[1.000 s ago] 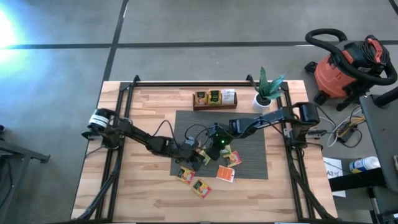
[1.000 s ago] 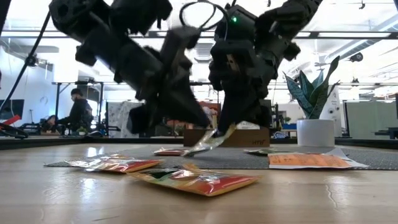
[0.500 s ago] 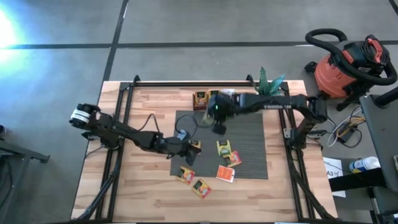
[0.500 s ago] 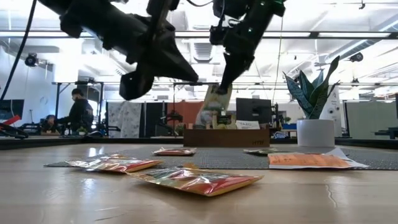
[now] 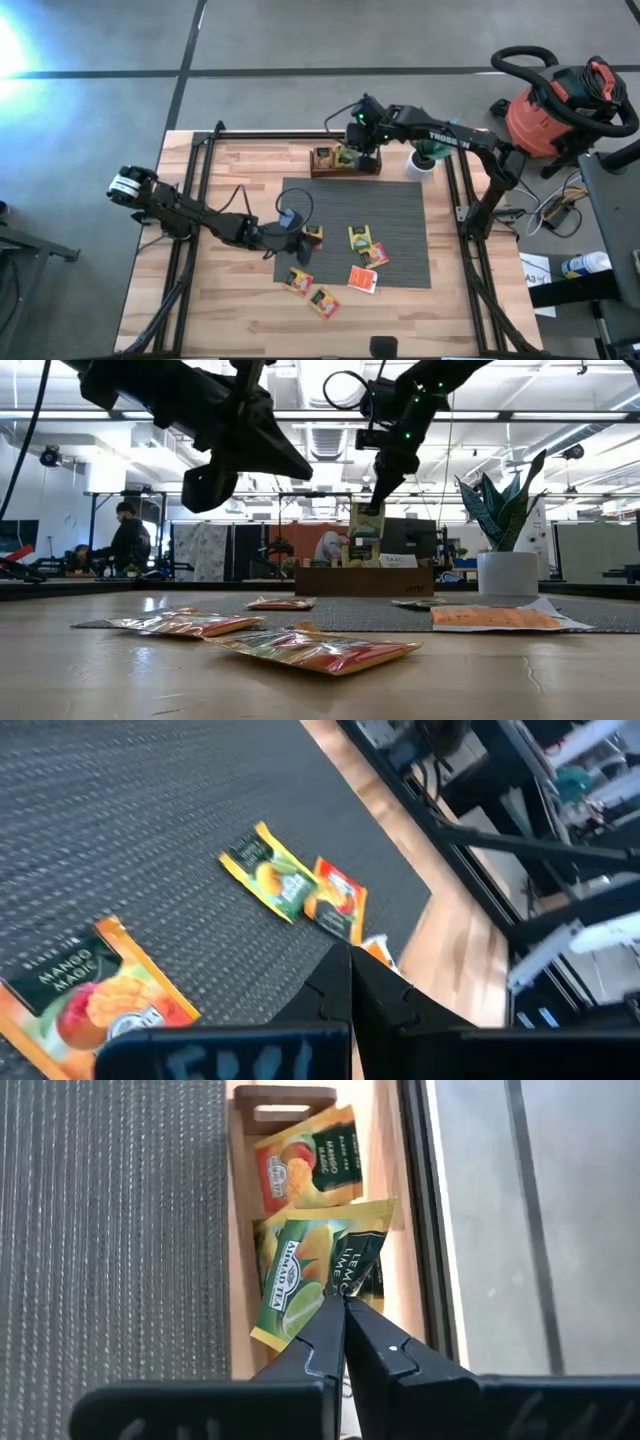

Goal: Pick & Place Tea
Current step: Put the yellow tea bag into the middle section of the wooden organizer

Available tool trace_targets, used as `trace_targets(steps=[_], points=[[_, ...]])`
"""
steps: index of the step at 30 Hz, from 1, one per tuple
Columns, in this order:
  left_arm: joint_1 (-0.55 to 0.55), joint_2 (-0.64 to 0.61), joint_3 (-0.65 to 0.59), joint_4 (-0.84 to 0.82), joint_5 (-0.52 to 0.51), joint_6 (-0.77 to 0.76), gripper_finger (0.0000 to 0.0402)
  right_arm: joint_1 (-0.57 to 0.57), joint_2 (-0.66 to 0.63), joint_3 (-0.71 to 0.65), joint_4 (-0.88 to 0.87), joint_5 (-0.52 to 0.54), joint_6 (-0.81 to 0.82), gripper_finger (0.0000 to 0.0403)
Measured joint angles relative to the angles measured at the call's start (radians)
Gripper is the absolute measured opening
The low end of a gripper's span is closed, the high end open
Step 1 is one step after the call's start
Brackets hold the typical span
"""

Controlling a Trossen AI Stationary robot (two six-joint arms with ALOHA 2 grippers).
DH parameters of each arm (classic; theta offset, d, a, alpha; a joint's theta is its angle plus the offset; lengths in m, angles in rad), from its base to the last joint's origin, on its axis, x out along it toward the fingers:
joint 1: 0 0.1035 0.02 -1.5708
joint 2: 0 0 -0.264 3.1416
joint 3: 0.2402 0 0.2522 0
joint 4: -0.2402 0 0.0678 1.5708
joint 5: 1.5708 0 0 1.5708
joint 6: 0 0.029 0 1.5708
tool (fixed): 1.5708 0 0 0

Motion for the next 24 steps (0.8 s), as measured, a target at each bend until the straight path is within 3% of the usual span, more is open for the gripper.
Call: trace_targets(steps=[14,24], points=[[0.0,0.0,0.0,-0.001,-0.175,-0.026,0.0,0.003,0.0,-0.057,0.021,-0.06,-0.247,0.0008],[0.001,0.0,0.0,-0.001,-0.186,-0.044,0.0,0.002,0.014,-0.131,0.199,-0.06,-0.31,0.0008]])
